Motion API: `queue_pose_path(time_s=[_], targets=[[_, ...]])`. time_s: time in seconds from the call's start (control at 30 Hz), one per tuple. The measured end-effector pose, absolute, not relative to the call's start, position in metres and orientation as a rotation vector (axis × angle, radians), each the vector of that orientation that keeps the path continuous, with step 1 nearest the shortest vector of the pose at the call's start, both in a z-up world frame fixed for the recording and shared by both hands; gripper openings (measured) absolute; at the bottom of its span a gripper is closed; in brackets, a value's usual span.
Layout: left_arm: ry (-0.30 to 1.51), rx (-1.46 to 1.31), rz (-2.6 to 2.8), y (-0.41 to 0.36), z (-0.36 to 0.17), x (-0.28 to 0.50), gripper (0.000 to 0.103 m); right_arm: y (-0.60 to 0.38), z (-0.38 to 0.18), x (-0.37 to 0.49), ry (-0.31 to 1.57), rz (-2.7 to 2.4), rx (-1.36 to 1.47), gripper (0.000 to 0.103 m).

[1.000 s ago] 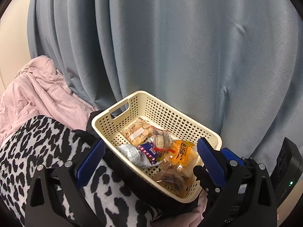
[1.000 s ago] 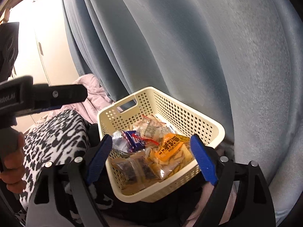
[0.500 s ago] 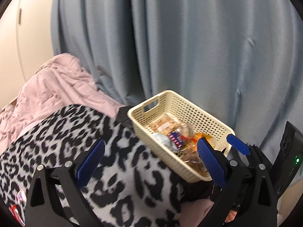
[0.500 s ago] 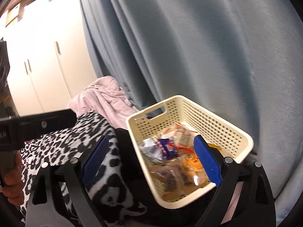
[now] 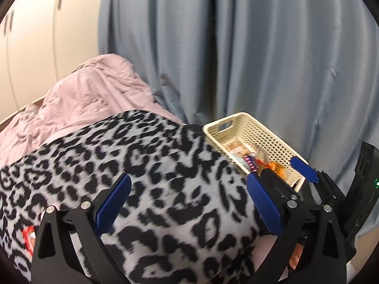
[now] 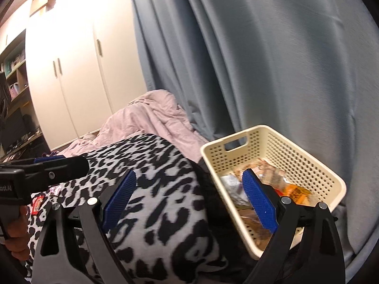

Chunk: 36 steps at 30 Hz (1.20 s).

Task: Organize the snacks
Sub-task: 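Move both grippers back over the remaining snacks on the bed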

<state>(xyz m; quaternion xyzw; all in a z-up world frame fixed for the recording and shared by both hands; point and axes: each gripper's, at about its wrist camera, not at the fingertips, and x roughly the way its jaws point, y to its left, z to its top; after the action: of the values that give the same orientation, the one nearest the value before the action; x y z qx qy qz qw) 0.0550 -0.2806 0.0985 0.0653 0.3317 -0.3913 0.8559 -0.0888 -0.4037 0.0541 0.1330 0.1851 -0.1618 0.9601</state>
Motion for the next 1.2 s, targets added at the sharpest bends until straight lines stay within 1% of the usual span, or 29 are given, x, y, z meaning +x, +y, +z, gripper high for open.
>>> queue_pose_path(time_s=[0.3, 0.53, 0.8, 0.87, 0.93, 1.0, 1.13, 1.2], targets=[[0.723, 0.074, -0.717, -0.226, 0.087, 0.075, 0.097, -0.370, 0.057, -0.073, 0.400, -0.256, 0.216, 0.092], [0.793, 0.013, -0.656, -0.180, 0.070, 0.087, 0.097, -0.348, 0.054, -0.058, 0.431, -0.191, 0.199, 0.093], [0.790, 0.001, -0.561, -0.141, 0.060, 0.095, 0.096, -0.325, 0.048, -0.042, 0.467, -0.126, 0.173, 0.093], [0.796, -0.004, -0.540, -0.133, 0.056, 0.097, 0.090, -0.320, 0.047, -0.039, 0.473, -0.112, 0.166, 0.093], [0.813, -0.014, -0.523, -0.125, 0.050, 0.100, 0.086, -0.316, 0.046, -0.037, 0.479, -0.103, 0.161, 0.093], [0.822, -0.020, -0.506, -0.120, 0.046, 0.102, 0.084, -0.313, 0.044, -0.034, 0.485, -0.092, 0.160, 0.093], [0.843, -0.031, -0.475, -0.106, 0.037, 0.105, 0.077, -0.308, 0.042, -0.030, 0.493, -0.077, 0.158, 0.093], [0.846, -0.036, -0.462, -0.102, 0.034, 0.105, 0.077, -0.306, 0.041, -0.029, 0.497, -0.071, 0.158, 0.093]])
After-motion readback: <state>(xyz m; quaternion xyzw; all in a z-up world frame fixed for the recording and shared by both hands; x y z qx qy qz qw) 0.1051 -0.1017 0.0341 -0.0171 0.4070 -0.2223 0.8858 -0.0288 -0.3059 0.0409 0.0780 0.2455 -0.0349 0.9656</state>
